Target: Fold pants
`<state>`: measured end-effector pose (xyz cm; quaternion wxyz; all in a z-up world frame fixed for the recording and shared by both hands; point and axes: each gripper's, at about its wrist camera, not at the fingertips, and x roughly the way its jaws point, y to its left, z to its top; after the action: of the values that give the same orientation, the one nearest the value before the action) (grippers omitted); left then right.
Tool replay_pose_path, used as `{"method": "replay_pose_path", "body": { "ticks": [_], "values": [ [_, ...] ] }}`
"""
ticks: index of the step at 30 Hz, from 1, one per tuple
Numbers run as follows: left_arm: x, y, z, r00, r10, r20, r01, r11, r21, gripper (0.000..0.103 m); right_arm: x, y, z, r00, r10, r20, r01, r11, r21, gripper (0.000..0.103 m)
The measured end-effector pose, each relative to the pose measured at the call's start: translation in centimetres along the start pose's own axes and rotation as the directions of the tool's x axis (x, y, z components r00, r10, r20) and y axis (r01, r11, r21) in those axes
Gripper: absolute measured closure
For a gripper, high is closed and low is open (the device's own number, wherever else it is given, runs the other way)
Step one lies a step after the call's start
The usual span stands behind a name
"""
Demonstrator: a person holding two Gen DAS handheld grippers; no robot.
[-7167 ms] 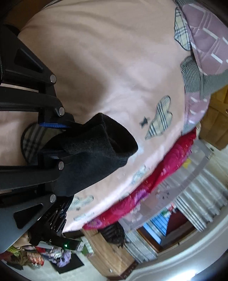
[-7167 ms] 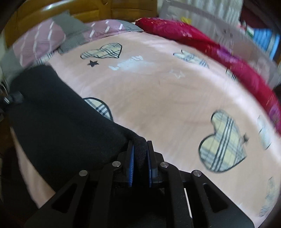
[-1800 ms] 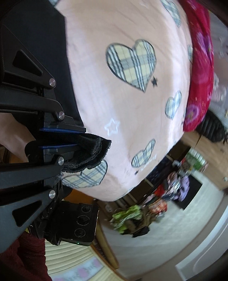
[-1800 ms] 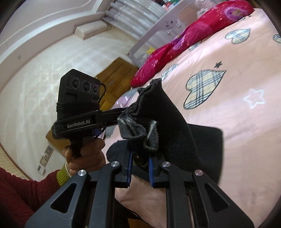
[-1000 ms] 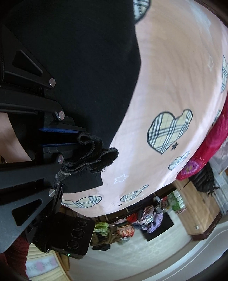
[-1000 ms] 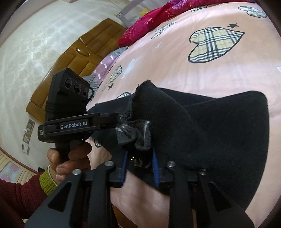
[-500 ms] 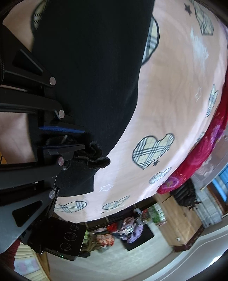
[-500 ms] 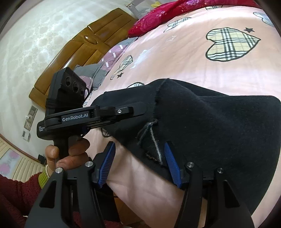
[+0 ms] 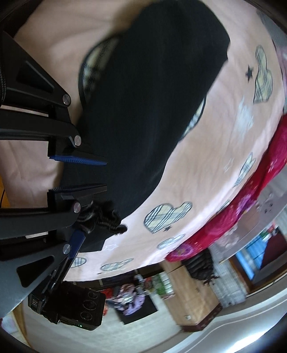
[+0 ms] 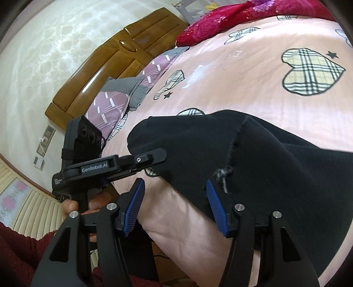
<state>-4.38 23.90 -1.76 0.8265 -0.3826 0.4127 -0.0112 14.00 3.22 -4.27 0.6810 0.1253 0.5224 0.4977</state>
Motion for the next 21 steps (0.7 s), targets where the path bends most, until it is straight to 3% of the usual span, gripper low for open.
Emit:
{"method": "replay_pose_path", "body": {
  "ticks": [8, 12, 21],
  "values": [
    [-4.2, 4.5, -0.3, 0.994, 0.07, 0.079, -0.063, 0.994, -0.095, 0.072, 2.5, 1.5, 1.9, 0.999, -0.012, -0.052, 0.009, 0.999, -0.045, 0.043],
    [-6.2, 7.5, -0.2, 0.987, 0.105, 0.118, -0.083, 0.98, -0.181, 0.072, 3.7, 2.6, 3.1, 0.998, -0.015, -0.069, 0.009, 0.996, -0.087, 0.043],
    [-7.4, 10.8, 1.0, 0.976, 0.16, 0.15, -0.116, 0.956, -0.268, 0.063, 7.1, 4.7, 5.8, 0.993, -0.016, -0.116, -0.001, 0.989, -0.148, 0.042]
  ]
}}
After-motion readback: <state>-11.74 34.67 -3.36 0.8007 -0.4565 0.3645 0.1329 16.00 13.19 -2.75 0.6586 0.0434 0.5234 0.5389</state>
